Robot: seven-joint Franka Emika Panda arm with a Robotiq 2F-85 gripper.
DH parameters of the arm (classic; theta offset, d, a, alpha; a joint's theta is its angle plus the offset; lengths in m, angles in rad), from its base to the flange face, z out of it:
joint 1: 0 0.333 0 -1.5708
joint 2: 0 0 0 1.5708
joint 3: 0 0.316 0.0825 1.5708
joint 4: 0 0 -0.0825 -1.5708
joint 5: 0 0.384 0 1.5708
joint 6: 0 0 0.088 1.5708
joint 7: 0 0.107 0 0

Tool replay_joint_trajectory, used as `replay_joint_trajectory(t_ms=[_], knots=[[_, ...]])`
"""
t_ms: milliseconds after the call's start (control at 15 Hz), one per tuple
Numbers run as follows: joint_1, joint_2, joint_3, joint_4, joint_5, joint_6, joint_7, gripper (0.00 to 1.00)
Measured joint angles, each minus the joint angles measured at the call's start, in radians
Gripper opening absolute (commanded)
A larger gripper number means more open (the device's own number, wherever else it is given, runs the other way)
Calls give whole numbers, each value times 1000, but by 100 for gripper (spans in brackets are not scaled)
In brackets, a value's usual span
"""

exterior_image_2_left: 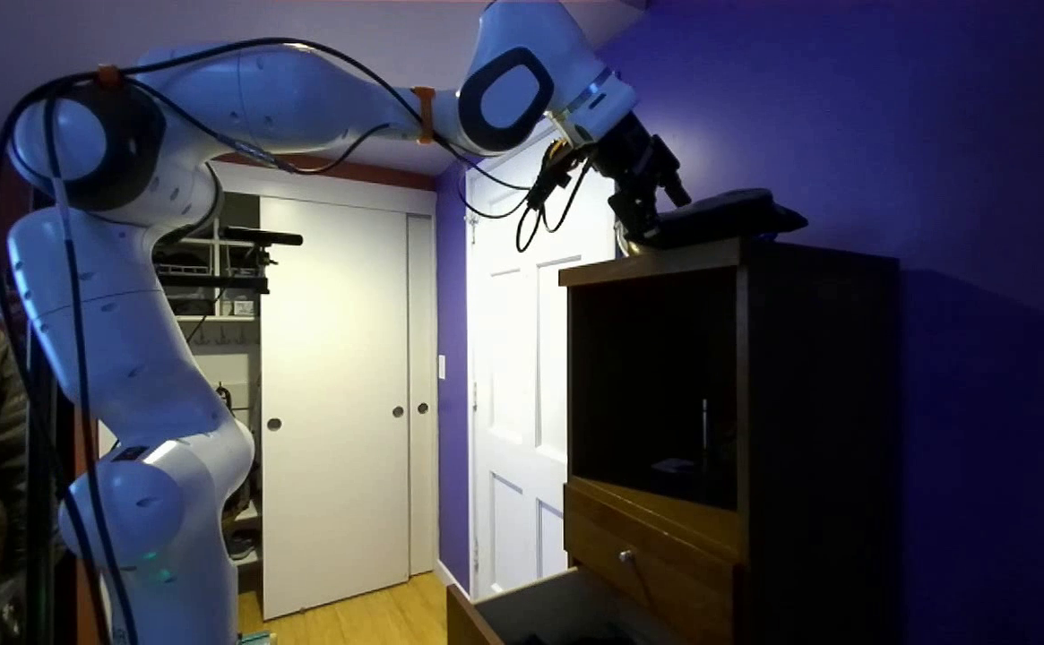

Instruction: Put the grey bag in the open drawer

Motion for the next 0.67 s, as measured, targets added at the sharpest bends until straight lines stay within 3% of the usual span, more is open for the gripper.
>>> replay_joint_trajectory(t_ms=[333,667], knots=[[1,25,-17,42,1,-2,0,33],[1,9,-19,49,1,-8,0,3]])
